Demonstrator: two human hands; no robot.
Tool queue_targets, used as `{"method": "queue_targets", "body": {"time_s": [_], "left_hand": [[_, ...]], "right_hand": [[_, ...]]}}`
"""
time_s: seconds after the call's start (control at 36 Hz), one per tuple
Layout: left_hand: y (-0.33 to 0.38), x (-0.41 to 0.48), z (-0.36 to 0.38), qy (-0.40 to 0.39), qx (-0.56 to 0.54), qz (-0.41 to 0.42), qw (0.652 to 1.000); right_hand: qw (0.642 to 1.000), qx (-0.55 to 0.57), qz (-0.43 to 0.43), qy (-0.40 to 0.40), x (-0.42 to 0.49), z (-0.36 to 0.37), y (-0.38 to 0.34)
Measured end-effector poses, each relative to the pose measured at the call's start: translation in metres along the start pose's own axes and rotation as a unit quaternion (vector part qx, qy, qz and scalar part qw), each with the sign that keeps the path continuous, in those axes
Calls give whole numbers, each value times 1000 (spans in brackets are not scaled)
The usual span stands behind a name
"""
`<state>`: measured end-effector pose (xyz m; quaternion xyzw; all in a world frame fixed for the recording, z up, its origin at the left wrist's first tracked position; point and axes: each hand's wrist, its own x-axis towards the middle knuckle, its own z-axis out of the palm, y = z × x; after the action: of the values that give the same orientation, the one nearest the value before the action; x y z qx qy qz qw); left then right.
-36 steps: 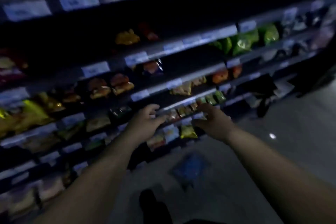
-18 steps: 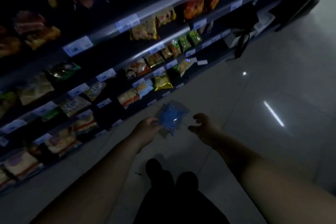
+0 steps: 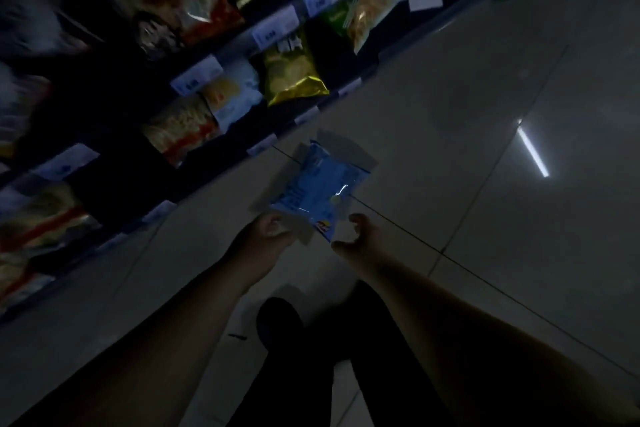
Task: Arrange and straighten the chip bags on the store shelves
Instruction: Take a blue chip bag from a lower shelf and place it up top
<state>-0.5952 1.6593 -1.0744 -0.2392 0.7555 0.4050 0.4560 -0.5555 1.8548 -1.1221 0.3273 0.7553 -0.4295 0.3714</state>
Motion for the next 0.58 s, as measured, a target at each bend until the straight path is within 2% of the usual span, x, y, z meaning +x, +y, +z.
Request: {"method": "queue_targets", "body": {"time_s": [0.17, 0.28, 0.36, 0.44, 0.5, 0.58], "left_hand": [[-27, 122, 46, 13, 57, 33, 998], [-47, 212, 71, 25, 90, 69, 993], [-79, 293, 85, 21, 78, 84, 993], [-89, 320, 96, 2, 54, 75, 996], [-78, 301, 101, -10, 81, 52, 995], [-71, 276, 106, 0, 86, 24, 996]], "right_hand": [[998, 55, 0, -27, 112, 36, 30], [984, 170, 21, -52, 173, 57, 42], [958, 279, 46, -46, 213, 69, 51], [945, 313, 76, -58, 237, 80, 67], [934, 330, 97, -92, 239, 82, 73], [942, 306, 82, -106, 227, 78, 77]]}}
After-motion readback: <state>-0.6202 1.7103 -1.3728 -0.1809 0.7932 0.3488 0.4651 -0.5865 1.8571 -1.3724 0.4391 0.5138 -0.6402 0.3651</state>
